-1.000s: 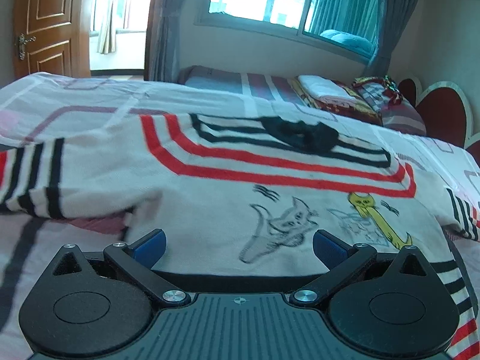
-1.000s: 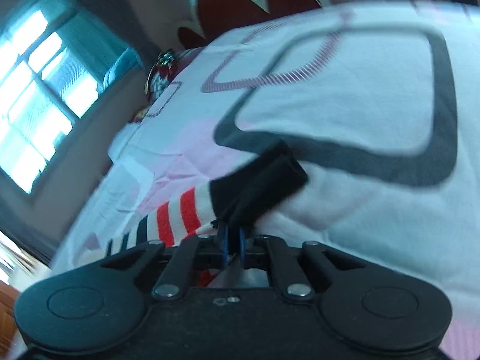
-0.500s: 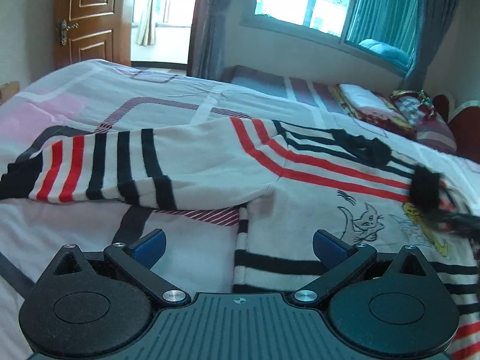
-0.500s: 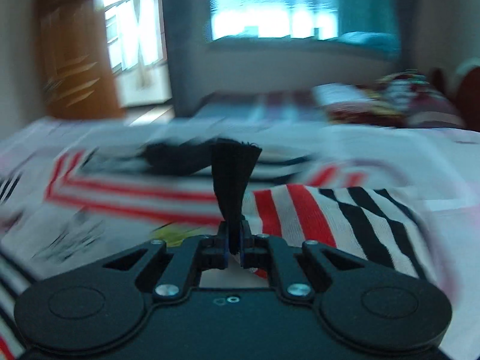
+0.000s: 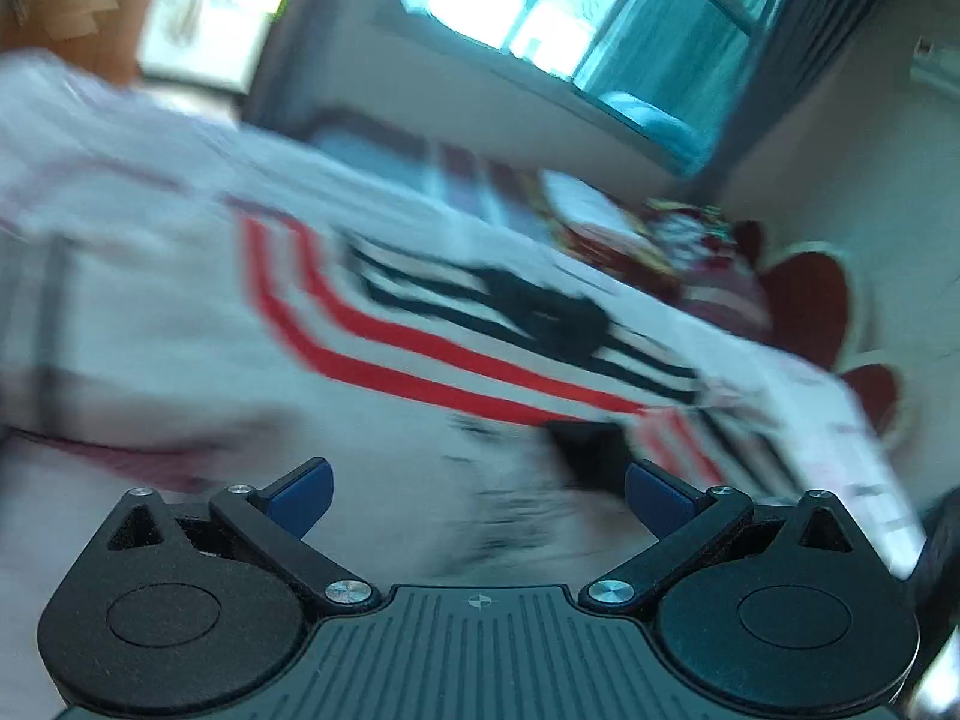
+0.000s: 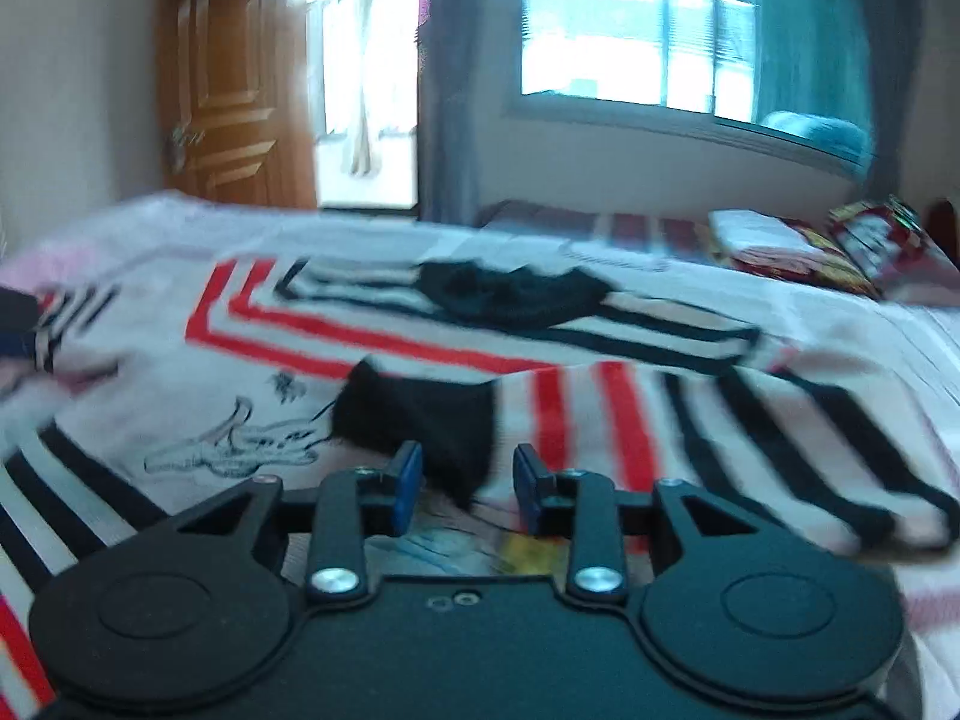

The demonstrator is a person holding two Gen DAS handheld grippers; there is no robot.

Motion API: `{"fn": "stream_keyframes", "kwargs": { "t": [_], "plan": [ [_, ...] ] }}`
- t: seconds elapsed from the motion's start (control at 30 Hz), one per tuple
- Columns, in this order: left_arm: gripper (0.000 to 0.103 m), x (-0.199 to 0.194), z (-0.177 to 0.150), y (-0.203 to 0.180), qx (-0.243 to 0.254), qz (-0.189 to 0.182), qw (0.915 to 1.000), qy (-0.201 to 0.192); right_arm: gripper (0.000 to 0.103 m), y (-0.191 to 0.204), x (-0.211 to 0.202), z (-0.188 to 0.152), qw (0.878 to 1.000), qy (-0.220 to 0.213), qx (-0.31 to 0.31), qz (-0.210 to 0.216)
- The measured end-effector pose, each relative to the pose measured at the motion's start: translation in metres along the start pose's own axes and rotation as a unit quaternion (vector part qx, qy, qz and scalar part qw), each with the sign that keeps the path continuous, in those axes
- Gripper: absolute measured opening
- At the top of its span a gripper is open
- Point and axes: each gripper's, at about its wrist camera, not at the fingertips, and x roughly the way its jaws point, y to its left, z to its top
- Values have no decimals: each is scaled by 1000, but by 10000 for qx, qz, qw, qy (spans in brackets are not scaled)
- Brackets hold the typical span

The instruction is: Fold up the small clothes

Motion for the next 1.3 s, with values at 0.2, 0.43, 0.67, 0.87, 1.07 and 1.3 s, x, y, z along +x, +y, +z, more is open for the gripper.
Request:
{"fn": "stream_keyframes", "kwargs": {
  "t": [0.2, 0.43, 0.67, 0.87, 1.07, 1.3],
  "plan": [
    [61, 92, 0, -30, -733, -900, 9896, 847, 38, -52, -51, -7, 9932, -221, 1123, -232],
    [5, 132, 3, -50, -560, -506, 9923, 987, 44, -97, -69, -27, 9723, -251, 2307, -294],
    [5, 71, 22, -40, 467, 16, 9987, 184, 58, -135, -71, -39, 9325, -482, 3580, 30],
    [5, 70, 23, -1, 270, 266, 9987, 331, 54, -171, -42, -62, 8426, -566, 5271, 945],
    [5, 76, 12, -1, 382, 343, 9984, 249, 43, -186, -7, -69, 8075, -399, 5822, 862],
    [5, 63, 7, -9, 588, 460, 9972, -23, 7, -173, -11, -50, 8688, -303, 4935, 263]
  ]
}}
